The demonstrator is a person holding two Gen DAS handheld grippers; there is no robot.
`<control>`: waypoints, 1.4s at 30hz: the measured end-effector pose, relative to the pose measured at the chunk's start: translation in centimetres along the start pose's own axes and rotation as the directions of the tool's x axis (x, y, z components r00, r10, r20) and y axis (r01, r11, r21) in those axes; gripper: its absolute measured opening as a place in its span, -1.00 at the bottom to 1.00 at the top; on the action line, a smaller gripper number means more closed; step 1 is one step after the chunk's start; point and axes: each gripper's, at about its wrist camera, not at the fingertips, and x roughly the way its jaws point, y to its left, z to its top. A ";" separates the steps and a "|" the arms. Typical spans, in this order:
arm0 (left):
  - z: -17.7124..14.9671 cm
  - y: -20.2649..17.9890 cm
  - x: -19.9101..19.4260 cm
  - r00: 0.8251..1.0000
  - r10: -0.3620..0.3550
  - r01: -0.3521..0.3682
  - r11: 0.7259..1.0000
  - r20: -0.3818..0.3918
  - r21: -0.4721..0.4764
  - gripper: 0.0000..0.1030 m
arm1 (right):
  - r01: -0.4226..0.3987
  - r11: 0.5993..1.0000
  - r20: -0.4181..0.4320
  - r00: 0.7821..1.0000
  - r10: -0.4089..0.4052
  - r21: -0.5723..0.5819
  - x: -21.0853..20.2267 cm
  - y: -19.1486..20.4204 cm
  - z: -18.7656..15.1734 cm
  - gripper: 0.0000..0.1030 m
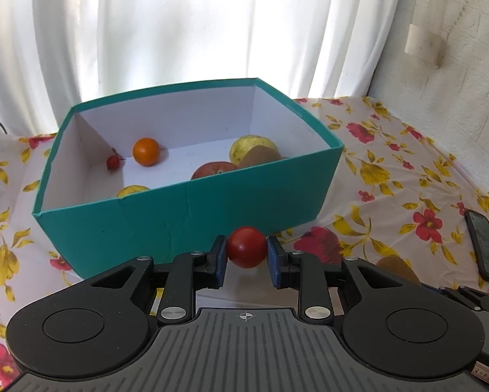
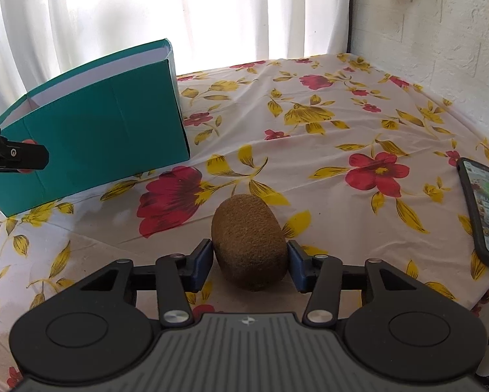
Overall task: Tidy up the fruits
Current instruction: 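Grasp the kiwi with the right tool while the left tool carries the tomato to the box, then open the left tool to drop the cherry tomato into the box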
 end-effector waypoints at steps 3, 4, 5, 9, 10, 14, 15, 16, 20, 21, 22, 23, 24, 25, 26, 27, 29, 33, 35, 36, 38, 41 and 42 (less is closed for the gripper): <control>0.3 0.2 -0.4 1.000 0.001 -0.001 1.000 0.011 -0.004 -0.43 | 0.001 1.000 -0.005 1.000 -0.001 0.005 -0.2 0.0 0.1 -0.11; 0.4 0.3 -0.7 1.000 0.002 -0.002 1.000 0.016 -0.006 -0.43 | 0.001 1.000 -0.004 1.000 -0.001 0.013 -0.4 0.0 0.2 -0.11; 0.6 0.4 -0.9 1.000 0.002 -0.001 1.000 0.023 -0.009 -0.43 | -0.002 1.000 0.005 1.000 0.002 0.018 -0.7 0.0 0.3 -0.12; 1.9 1.2 -2.1 0.999 0.019 -0.018 0.999 0.039 -0.028 -0.43 | -0.008 1.000 0.051 0.999 0.008 0.007 -2.7 0.4 1.5 -0.12; 2.3 1.5 -2.5 0.998 0.032 -0.030 0.999 0.048 -0.036 -0.43 | -0.018 1.000 0.067 0.998 0.018 0.002 -3.4 0.6 1.9 -0.12; 4.4 3.0 -3.4 0.995 0.079 -0.074 0.994 0.065 -0.077 -0.43 | -0.051 0.998 0.123 0.991 0.055 -0.030 -5.6 1.7 4.1 -0.11; 5.0 3.5 -3.4 0.994 0.093 -0.087 0.992 0.064 -0.089 -0.43 | -0.060 0.998 0.135 0.989 0.065 -0.036 -6.1 2.0 4.5 -0.11; 5.6 3.9 -3.4 0.992 0.111 -0.104 0.990 0.064 -0.100 -0.43 | -0.072 0.997 0.148 0.986 0.077 -0.040 -6.4 2.3 5.1 -0.11; 7.6 6.0 -1.8 0.985 0.171 -0.165 0.976 0.035 -0.142 -0.43 | -0.100 0.992 0.185 0.976 0.114 -0.081 -7.2 3.5 7.0 -0.11; 8.0 6.5 -1.2 0.981 0.190 -0.185 0.972 0.023 -0.148 -0.43 | -0.103 0.990 0.193 0.974 0.119 -0.091 -7.2 3.8 7.4 -0.11; 8.2 7.0 -0.7 0.980 0.200 -0.194 0.968 0.021 -0.157 -0.43 | -0.105 0.990 0.200 0.972 0.123 -0.099 -7.2 4.0 7.7 -0.11; 8.5 7.5 -0.1 0.977 0.213 -0.208 0.964 0.013 -0.166 -0.43 | -0.106 0.988 0.203 0.971 0.127 -0.109 -7.1 4.3 8.1 -0.11; 8.7 7.9 0.5 0.974 0.226 -0.222 0.960 0.003 -0.170 -0.43 | -0.107 0.988 0.203 0.971 0.128 -0.113 -7.0 4.4 8.4 -0.12; 8.8 8.3 1.1 0.972 0.237 -0.234 0.957 -0.003 -0.174 -0.43 | -0.108 0.988 0.202 0.971 0.129 -0.115 -6.9 4.6 8.7 -0.11; 8.8 8.5 1.7 0.968 0.252 -0.250 0.952 -0.013 -0.176 -0.43 | -0.110 0.987 0.202 0.970 0.133 -0.119 -6.8 4.8 9.0 -0.11; 8.9 8.8 2.3 0.965 0.262 -0.262 0.949 -0.024 -0.176 -0.43 | -0.112 0.986 0.202 0.970 0.136 -0.125 -6.7 4.9 9.2 -0.12; 8.9 9.2 3.4 0.961 0.272 -0.276 0.945 -0.042 -0.176 -0.43 | -0.113 0.984 0.203 0.969 0.139 -0.135 -6.7 5.2 9.6 -0.12; 8.7 9.4 5.3 0.956 0.282 -0.291 0.943 -0.078 -0.164 -0.43 | -0.119 0.981 0.205 0.967 0.149 -0.154 -6.2 5.7 10.2 -0.12; 8.5 9.4 6.1 0.951 0.294 -0.305 0.940 -0.091 -0.154 -0.43 | -0.124 0.979 0.203 0.967 0.156 -0.160 -5.9 5.7 10.5 -0.12; 8.4 9.3 6.4 0.950 0.298 -0.310 0.939 -0.098 -0.148 -0.43 | -0.128 0.978 0.203 0.966 0.160 -0.162 -5.8 5.7 10.6 -0.12; 8.2 9.3 7.1 0.947 0.300 -0.314 0.939 -0.111 -0.143 -0.43 | -0.135 0.977 0.206 0.964 0.169 -0.166 -5.6 5.8 10.7 -0.12; 8.1 9.3 8.0 0.944 0.301 -0.318 0.939 -0.133 -0.134 -0.43 | -0.147 0.975 0.211 0.960 0.182 -0.169 -5.6 6.0 10.9 -0.12; 8.0 9.2 8.2 0.944 0.300 -0.318 0.939 -0.140 -0.131 -0.42 | -0.151 0.974 0.214 0.959 0.186 -0.169 -5.6 6.0 11.0 -0.11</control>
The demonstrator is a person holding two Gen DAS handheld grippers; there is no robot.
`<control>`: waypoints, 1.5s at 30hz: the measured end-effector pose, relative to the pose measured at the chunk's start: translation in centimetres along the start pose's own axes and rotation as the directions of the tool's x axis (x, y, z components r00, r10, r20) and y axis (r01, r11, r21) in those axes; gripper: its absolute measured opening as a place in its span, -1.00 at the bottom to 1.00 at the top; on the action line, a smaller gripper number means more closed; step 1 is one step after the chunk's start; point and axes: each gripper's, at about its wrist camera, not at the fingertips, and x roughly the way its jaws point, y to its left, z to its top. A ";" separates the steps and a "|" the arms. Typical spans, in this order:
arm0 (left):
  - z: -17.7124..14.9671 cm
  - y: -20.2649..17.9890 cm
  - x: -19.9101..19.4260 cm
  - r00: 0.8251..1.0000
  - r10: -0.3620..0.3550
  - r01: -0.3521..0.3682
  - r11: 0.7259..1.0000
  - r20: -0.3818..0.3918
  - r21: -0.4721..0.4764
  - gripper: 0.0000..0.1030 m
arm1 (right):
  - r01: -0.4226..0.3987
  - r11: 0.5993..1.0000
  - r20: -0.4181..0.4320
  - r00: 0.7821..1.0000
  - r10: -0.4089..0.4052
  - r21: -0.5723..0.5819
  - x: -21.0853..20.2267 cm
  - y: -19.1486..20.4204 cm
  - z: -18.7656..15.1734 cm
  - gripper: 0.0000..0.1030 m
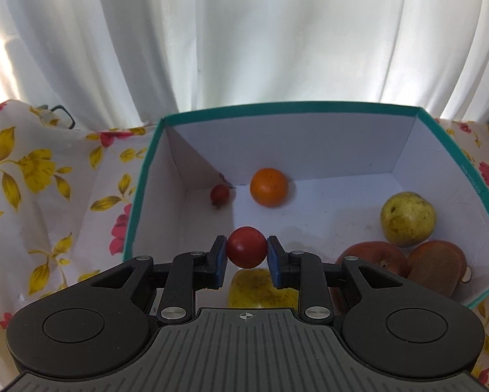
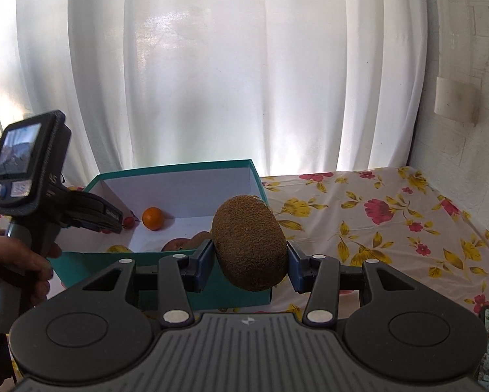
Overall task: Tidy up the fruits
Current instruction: 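Open the left tool to drop the cherry tomato into the box, then lower the kiwi into the box and open the right tool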
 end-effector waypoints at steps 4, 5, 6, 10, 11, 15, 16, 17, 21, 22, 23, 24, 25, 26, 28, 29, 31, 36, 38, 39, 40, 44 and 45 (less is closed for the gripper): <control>0.0 -0.1 0.9 1.000 0.005 -0.005 1.000 -0.031 0.007 -0.40 | -0.009 1.000 0.006 1.000 0.009 0.002 0.1 -0.1 0.1 -0.11; 0.0 0.0 1.1 0.999 0.008 -0.008 1.000 -0.037 0.006 -0.40 | -0.009 1.000 0.007 1.000 0.009 0.002 0.2 -0.2 0.2 -0.11; -0.1 0.1 1.2 0.999 0.006 -0.006 1.000 -0.041 0.004 -0.40 | -0.008 1.000 0.008 1.000 0.008 0.004 0.2 -0.2 0.2 -0.12; -0.1 0.6 1.5 0.999 -0.010 0.010 1.000 -0.052 -0.007 -0.41 | -0.004 1.000 0.014 1.000 0.004 0.004 0.3 -0.2 0.3 -0.12; 0.0 0.7 1.5 0.998 -0.013 0.012 1.000 -0.054 -0.011 -0.41 | -0.004 1.000 0.013 1.000 0.004 0.004 0.3 -0.1 0.3 -0.12; 0.0 1.1 1.7 0.998 -0.010 0.009 1.000 -0.055 -0.018 -0.41 | -0.008 1.000 0.012 1.000 0.008 -0.003 0.7 0.2 0.6 -0.12; 0.0 1.2 1.9 0.998 -0.007 0.006 1.000 -0.056 -0.017 -0.41 | -0.008 1.000 0.012 1.000 0.008 -0.005 0.8 0.2 0.6 -0.12; 0.1 1.3 2.0 0.998 -0.009 0.008 1.000 -0.058 -0.020 -0.42 | -0.010 1.000 0.013 1.000 0.010 -0.008 0.8 0.3 0.7 -0.11; 0.3 1.3 2.0 0.998 -0.014 0.013 1.000 -0.058 -0.019 -0.39 | -0.016 1.000 0.014 1.000 0.016 -0.015 1.1 0.7 1.0 -0.12; 0.2 1.4 2.0 0.998 -0.013 0.012 1.000 -0.056 -0.020 -0.40 | -0.018 1.000 0.014 1.000 0.018 -0.017 1.2 0.8 1.0 -0.12; 0.2 1.4 2.0 0.998 -0.015 0.014 1.000 -0.056 -0.019 -0.39 | -0.020 1.000 0.015 1.000 0.020 -0.019 1.3 0.9 1.1 -0.12; 0.2 1.4 1.9 0.998 -0.016 0.015 1.000 -0.055 -0.019 -0.39 | -0.023 0.999 0.016 1.000 0.023 -0.025 1.4 1.0 1.2 -0.12; 0.2 1.4 1.9 0.998 -0.018 0.017 1.000 -0.054 -0.020 -0.39 | -0.025 0.999 0.016 1.000 0.026 -0.028 1.5 1.1 1.3 -0.12; 0.1 1.5 2.0 0.998 -0.021 0.020 1.000 -0.055 -0.020 -0.39 | -0.028 0.999 0.017 0.999 0.028 -0.029 1.5 1.2 1.3 -0.12; 0.2 1.4 1.9 0.998 -0.034 0.033 0.999 -0.059 -0.019 -0.26 | -0.030 0.999 0.018 0.999 0.031 -0.036 1.7 1.4 1.5 -0.11; 0.2 1.4 1.8 0.997 -0.050 0.049 0.999 -0.062 -0.018 -0.09 | -0.031 0.999 0.017 0.999 0.032 -0.037 1.8 1.5 1.6 -0.12; 0.1 1.2 1.1 0.994 -0.081 0.081 0.997 -0.072 -0.007 0.03 | -0.034 0.999 0.015 0.999 0.034 -0.042 2.0 1.6 1.7 -0.11; -0.4 2.7 -5.4 0.988 -0.123 0.127 0.991 0.092 -0.031 0.59 | -0.036 0.998 0.013 0.999 0.037 -0.056 2.5 1.9 1.9 -0.11; -0.7 4.4 -7.9 0.981 -0.091 0.106 0.992 0.172 -0.074 0.68 | -0.041 0.997 0.014 0.999 0.041 -0.063 2.7 2.0 2.1 -0.11; -0.8 5.1 -8.8 0.978 -0.065 0.085 0.992 0.200 -0.093 0.69 | -0.045 0.997 0.014 0.999 0.046 -0.069 2.8 2.2 2.2 -0.11; -0.9 5.8 -9.5 0.976 -0.042 0.067 0.992 0.214 -0.111 0.71 | -0.051 0.996 0.015 0.999 0.053 -0.075 3.0 2.4 2.3 -0.11; -1.3 7.9 -10.2 0.978 0.015 0.023 0.984 0.209 -0.177 0.72 | -0.087 0.989 0.007 0.996 0.088 -0.117 4.3 4.0 2.7 -0.11; -1.5 8.1 -10.1 0.980 0.021 0.016 0.983 0.199 -0.182 0.72 | -0.098 0.987 -0.001 0.995 0.099 -0.126 4.8 4.5 2.7 -0.11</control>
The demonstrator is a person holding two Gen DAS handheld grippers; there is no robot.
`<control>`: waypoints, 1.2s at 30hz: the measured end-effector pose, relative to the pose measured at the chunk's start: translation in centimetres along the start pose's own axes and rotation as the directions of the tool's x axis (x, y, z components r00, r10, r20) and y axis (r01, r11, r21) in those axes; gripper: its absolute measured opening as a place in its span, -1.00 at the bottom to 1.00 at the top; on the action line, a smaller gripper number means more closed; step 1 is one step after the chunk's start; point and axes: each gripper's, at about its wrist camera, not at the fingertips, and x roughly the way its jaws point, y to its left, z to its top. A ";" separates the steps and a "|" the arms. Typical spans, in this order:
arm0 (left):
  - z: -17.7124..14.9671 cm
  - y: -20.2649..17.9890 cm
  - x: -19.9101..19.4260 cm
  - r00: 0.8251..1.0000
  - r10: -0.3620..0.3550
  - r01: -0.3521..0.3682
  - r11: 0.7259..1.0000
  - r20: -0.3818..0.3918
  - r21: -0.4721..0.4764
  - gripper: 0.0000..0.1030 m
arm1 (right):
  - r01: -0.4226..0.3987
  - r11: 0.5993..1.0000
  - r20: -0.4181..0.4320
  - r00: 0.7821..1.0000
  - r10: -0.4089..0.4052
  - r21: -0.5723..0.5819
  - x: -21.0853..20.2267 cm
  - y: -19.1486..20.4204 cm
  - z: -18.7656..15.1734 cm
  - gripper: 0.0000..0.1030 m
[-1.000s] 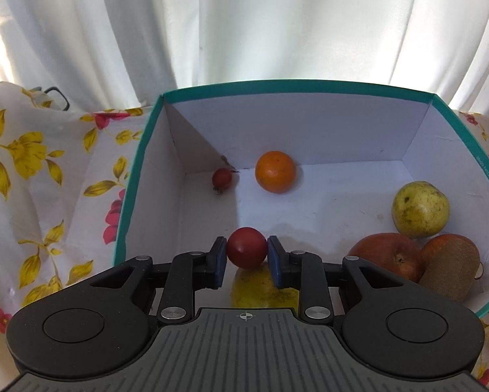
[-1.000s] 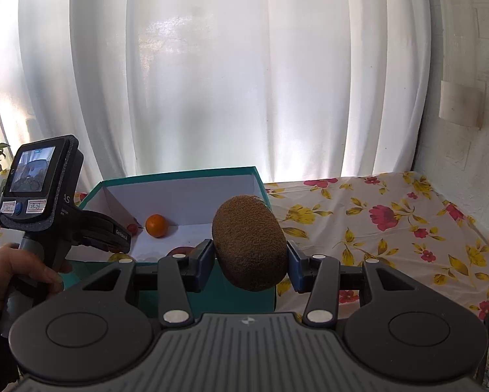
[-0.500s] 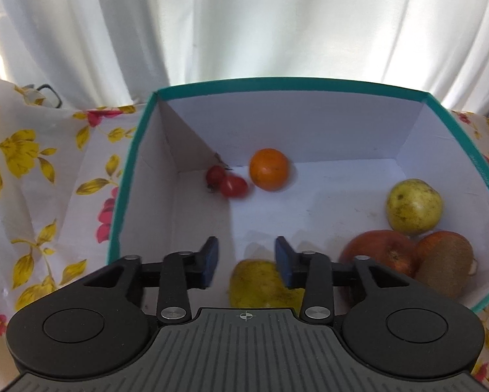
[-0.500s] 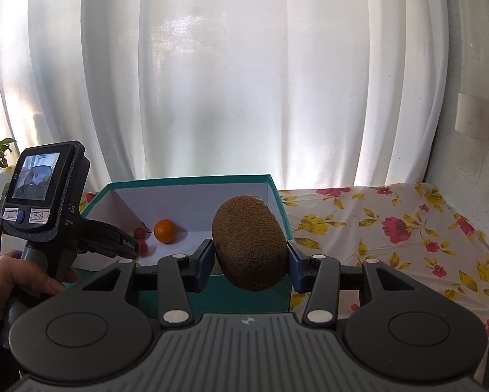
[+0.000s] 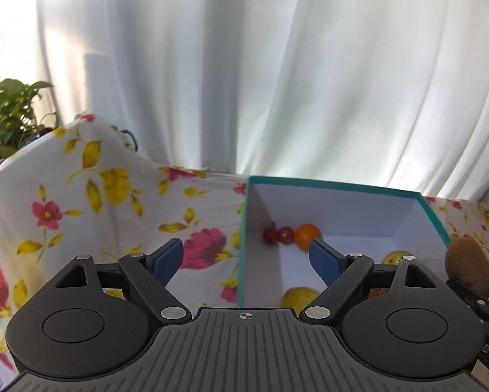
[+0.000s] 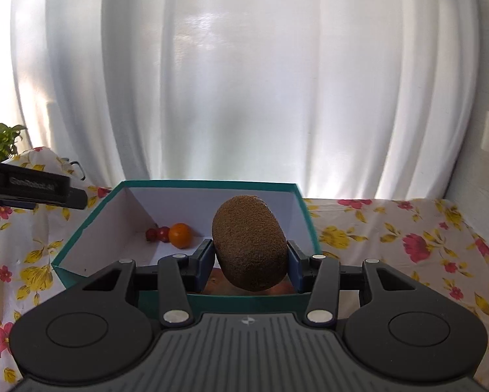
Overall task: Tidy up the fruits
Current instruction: 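Lower the kiwi into the box and open the right tool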
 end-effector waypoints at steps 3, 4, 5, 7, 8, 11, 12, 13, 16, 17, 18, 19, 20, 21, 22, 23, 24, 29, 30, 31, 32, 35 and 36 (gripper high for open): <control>-0.7 0.6 0.3 0.999 0.012 -0.012 1.000 -0.041 0.001 0.72 | -0.027 0.999 -0.018 0.999 0.027 -0.018 1.5 1.1 -0.1 -0.11; -1.0 0.8 0.4 0.999 0.010 -0.010 1.000 -0.051 0.003 0.72 | -0.028 1.000 -0.020 0.999 0.027 -0.014 1.8 1.2 -0.2 -0.11; -1.3 0.9 0.4 0.998 0.009 -0.009 1.000 -0.060 0.006 0.72 | -0.024 1.000 -0.020 1.000 0.024 -0.010 2.0 1.2 -0.2 -0.11; -1.9 1.1 0.5 0.997 0.011 -0.010 1.000 -0.071 0.011 0.72 | -0.002 1.000 -0.024 1.000 0.001 -0.013 2.7 0.8 -0.1 -0.11; -2.2 1.3 0.7 0.997 0.012 -0.011 1.000 -0.078 0.011 0.72 | 0.017 1.000 -0.028 0.999 -0.017 -0.017 3.1 0.6 -0.1 -0.11; -2.7 1.8 1.4 0.995 0.005 -0.005 1.000 -0.100 0.001 0.72 | 0.073 0.997 -0.030 0.997 -0.073 -0.029 4.3 -0.5 0.1 -0.11; -2.8 1.8 1.6 0.994 0.003 -0.003 1.000 -0.110 0.001 0.72 | 0.091 0.995 -0.032 0.995 -0.092 -0.039 4.7 -0.9 0.2 -0.11; -2.9 1.8 1.8 0.993 0.003 -0.003 1.000 -0.117 0.001 0.72 | 0.109 0.993 -0.035 0.993 -0.111 -0.048 5.2 -1.1 0.2 -0.11; -3.0 1.5 1.9 0.992 0.000 0.000 1.000 -0.129 0.005 0.72 | 0.128 0.989 -0.059 0.989 -0.133 -0.072 6.6 -1.6 -0.1 -0.11; -3.0 1.5 1.9 0.992 -0.002 0.003 1.000 -0.128 0.008 0.72 | 0.129 0.989 -0.070 0.988 -0.135 -0.076 7.0 -1.7 -0.2 -0.11; -3.0 1.3 2.0 0.992 -0.004 0.006 1.000 -0.129 0.013 0.72 | 0.130 0.988 -0.078 0.988 -0.136 -0.081 7.4 -1.7 -0.4 -0.11; -3.0 1.2 2.0 0.991 -0.006 0.009 1.000 -0.131 0.018 0.72 | 0.136 0.987 -0.086 0.986 -0.143 -0.086 7.8 -1.7 -0.5 -0.11; -3.0 1.0 2.0 0.991 -0.008 0.011 1.000 -0.132 0.024 0.72 | 0.142 0.986 -0.095 0.984 -0.150 -0.087 8.2 -1.8 -0.6 -0.11; -3.1 0.9 2.1 0.991 -0.009 0.013 0.999 -0.134 0.029 0.72 | 0.146 0.986 -0.101 0.983 -0.154 -0.085 8.4 -1.9 -0.7 -0.11; -3.1 0.7 2.2 0.991 -0.011 0.015 0.999 -0.136 0.034 0.72 | 0.148 0.986 -0.111 0.981 -0.156 -0.084 8.7 -2.0 -0.8 -0.11; -3.1 0.6 2.3 0.990 -0.011 0.016 0.999 -0.139 0.038 0.72 | 0.147 0.986 -0.122 0.980 -0.156 -0.085 9.0 -2.0 -0.9 -0.11; -3.1 0.5 2.4 0.990 -0.010 0.017 0.999 -0.142 0.042 0.72 | 0.146 0.986 -0.132 0.979 -0.157 -0.085 9.3 -2.1 -1.0 -0.11; -3.3 0.1 2.7 0.988 -0.013 0.022 0.998 -0.157 0.052 0.73 | 0.163 0.978 -0.138 0.974 -0.180 -0.127 10.4 -2.0 -1.0 -0.13; -3.3 -0.1 2.8 0.987 -0.013 0.022 0.998 -0.161 0.056 0.73 | 0.163 0.977 -0.135 0.974 -0.182 -0.138 10.4 -1.9 -1.1 -0.13; -3.4 -0.2 2.9 0.986 -0.012 0.022 0.998 -0.164 0.060 0.73 | 0.166 0.975 -0.134 0.973 -0.186 -0.145 10.5 -1.8 -1.1 -0.13; -3.4 -0.3 3.0 0.986 -0.012 0.023 0.998 -0.167 0.065 0.73 | 0.166 0.975 -0.133 0.973 -0.186 -0.149 10.5 -1.7 -1.1 -0.13; -3.5 -0.6 3.0 0.985 -0.014 0.027 0.997 -0.170 0.075 0.73 | 0.158 0.977 -0.138 0.974 -0.178 -0.143 10.3 -1.8 -1.0 -0.11; -3.6 -0.6 3.0 0.985 -0.015 0.028 0.997 -0.173 0.077 0.73 | 0.154 0.978 -0.140 0.975 -0.174 -0.140 10.2 -1.9 -1.0 -0.11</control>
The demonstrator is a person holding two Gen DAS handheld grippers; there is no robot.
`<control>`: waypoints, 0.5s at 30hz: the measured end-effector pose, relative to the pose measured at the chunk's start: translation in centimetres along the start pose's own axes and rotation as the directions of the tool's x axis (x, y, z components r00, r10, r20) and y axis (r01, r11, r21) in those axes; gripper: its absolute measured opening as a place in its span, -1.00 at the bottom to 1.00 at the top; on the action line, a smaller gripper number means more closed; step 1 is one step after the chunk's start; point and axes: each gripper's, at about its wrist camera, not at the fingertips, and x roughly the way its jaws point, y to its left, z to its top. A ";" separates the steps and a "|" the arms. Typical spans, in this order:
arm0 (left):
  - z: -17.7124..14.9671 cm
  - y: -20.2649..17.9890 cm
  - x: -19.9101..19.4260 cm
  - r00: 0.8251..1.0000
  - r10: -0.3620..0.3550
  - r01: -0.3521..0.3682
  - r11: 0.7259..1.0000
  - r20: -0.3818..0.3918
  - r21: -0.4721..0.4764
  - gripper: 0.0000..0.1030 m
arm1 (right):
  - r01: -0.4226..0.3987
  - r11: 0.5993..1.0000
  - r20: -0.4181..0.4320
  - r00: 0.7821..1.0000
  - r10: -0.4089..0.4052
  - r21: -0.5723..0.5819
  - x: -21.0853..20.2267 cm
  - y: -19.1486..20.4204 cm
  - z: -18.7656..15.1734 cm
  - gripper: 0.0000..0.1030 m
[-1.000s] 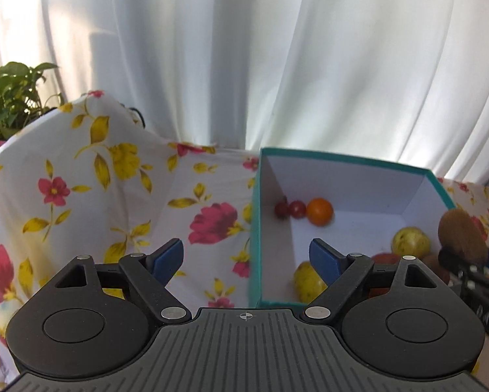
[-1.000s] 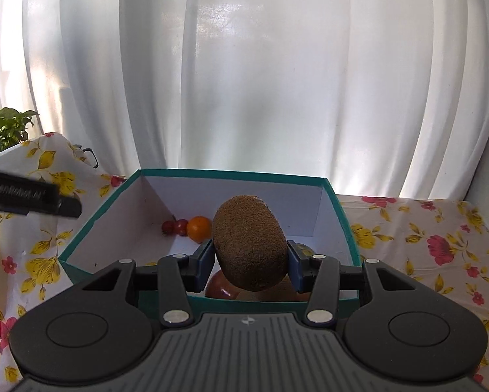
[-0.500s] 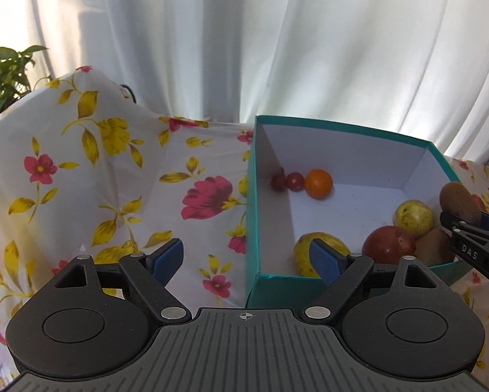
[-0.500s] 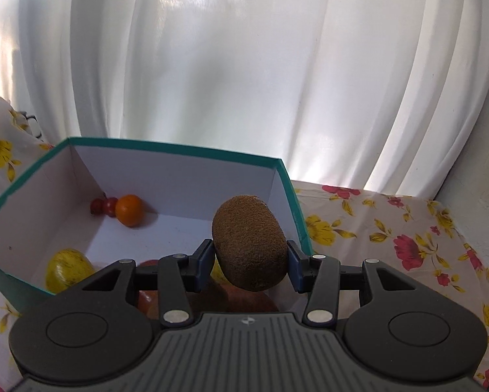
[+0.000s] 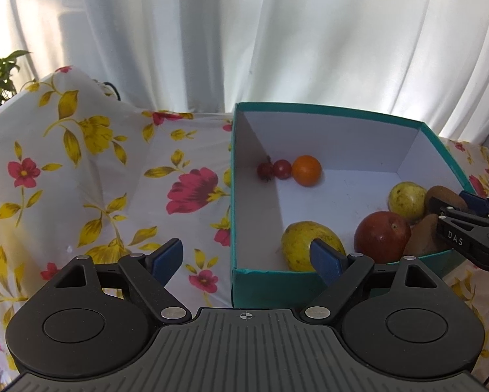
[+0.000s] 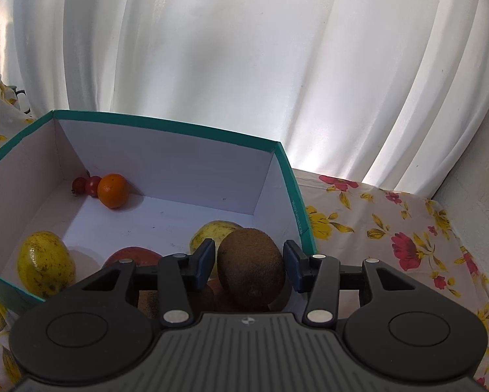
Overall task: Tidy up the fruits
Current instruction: 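Lower the kiwi into the box and open the right tool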
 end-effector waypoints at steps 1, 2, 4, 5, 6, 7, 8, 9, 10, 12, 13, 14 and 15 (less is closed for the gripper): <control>0.0 0.0 0.0 1.000 -0.001 0.001 1.000 -0.003 0.000 0.74 | -0.007 1.000 -0.001 1.000 0.007 0.005 -0.1 -0.1 0.0 -0.11; 0.0 -0.1 0.1 1.000 -0.004 0.004 1.000 -0.005 0.001 0.75 | -0.015 1.000 -0.002 1.000 0.015 0.013 -0.3 -0.3 0.1 -0.10; 0.0 -0.2 0.1 1.000 -0.014 0.014 1.000 -0.012 0.001 0.75 | -0.026 0.999 0.008 1.000 0.025 0.043 -1.2 -0.7 0.2 0.13; 0.0 -0.3 0.0 1.000 -0.019 0.019 1.000 -0.012 0.000 0.76 | -0.030 0.998 0.022 0.999 0.029 0.053 -1.9 -0.9 0.3 0.15; 0.0 -0.4 -0.1 1.000 -0.025 0.025 1.000 -0.011 0.002 0.77 | -0.033 0.997 0.039 0.999 0.031 0.062 -2.6 -1.1 0.3 0.17; 0.0 -0.5 -0.2 0.999 -0.033 0.033 0.999 -0.012 0.003 0.78 | -0.034 0.997 0.057 0.998 0.030 0.072 -3.5 -1.4 0.4 0.23; 0.0 -0.8 -0.3 0.999 -0.037 0.037 0.999 -0.012 0.006 0.79 | -0.030 0.996 0.072 0.997 0.024 0.080 -4.4 -1.6 0.4 0.30; 0.0 -1.0 -0.5 0.999 -0.038 0.039 0.999 -0.010 0.013 0.80 | -0.025 0.996 0.086 0.996 0.018 0.091 -5.3 -1.8 0.4 0.45; -0.1 -1.3 -0.6 0.999 -0.037 0.037 0.999 -0.011 0.022 0.86 | -0.026 0.995 0.100 0.995 0.016 0.101 -6.2 -1.9 0.4 0.55; -0.2 -2.0 -1.0 0.999 -0.030 0.031 0.998 -0.018 0.046 0.87 | -0.044 0.993 0.118 0.993 0.031 0.111 -8.1 -2.1 0.3 0.67; -0.3 -2.3 -1.1 0.999 -0.025 0.026 0.998 -0.024 0.057 0.87 | -0.053 0.991 0.115 0.993 0.039 0.119 -8.9 -2.1 0.1 0.80; -0.3 -2.6 -1.3 0.999 -0.019 0.021 0.997 -0.032 0.069 0.87 | -0.066 0.989 0.106 0.993 0.052 0.129 -9.5 -2.1 -0.1 0.87; -0.5 -2.9 -1.4 0.999 -0.012 0.015 0.997 -0.039 0.080 0.87 | -0.084 0.987 0.090 0.993 0.072 0.135 -10.1 -2.1 -0.4 0.98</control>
